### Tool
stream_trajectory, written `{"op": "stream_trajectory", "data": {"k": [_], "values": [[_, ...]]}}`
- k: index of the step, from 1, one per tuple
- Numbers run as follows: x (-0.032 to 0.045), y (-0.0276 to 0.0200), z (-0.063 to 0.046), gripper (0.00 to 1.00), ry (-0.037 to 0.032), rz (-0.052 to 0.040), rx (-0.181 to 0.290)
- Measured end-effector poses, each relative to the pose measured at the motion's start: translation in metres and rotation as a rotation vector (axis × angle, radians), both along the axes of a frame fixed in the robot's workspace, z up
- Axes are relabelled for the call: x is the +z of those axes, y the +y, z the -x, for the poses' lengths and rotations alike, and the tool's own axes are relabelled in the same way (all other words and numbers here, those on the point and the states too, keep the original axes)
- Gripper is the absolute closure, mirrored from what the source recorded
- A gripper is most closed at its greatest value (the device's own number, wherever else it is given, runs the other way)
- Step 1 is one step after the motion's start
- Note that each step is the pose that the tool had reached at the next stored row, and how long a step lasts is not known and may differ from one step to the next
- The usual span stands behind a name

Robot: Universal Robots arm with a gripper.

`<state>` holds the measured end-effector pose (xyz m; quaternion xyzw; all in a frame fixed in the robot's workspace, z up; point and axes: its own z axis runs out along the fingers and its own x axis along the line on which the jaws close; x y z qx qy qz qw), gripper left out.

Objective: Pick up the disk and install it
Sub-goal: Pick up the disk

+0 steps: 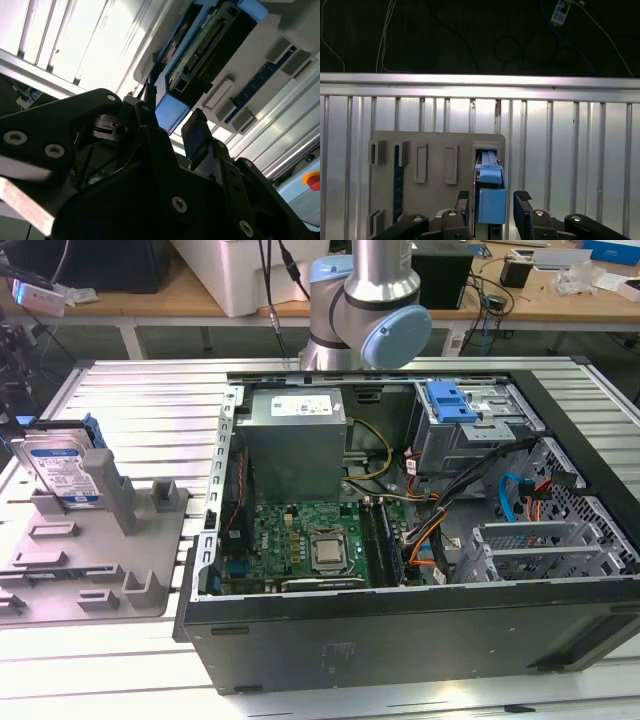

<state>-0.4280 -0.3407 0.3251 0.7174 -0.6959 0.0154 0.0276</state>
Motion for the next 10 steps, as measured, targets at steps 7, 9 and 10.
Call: {"op": "stream_trajectory", "data": {"k": [7,9,10], "values": [[-0.0030,-0.0009,0.0000,0.52,0.0000,0.0000,-0.002],[-0.0041,-0.0011,0.0000,0.52,-0.0001,0.0000,-0.003],[-0.0046,-0.0012,0.0000,0.52,0.0000,0.0000,-0.003]]}}
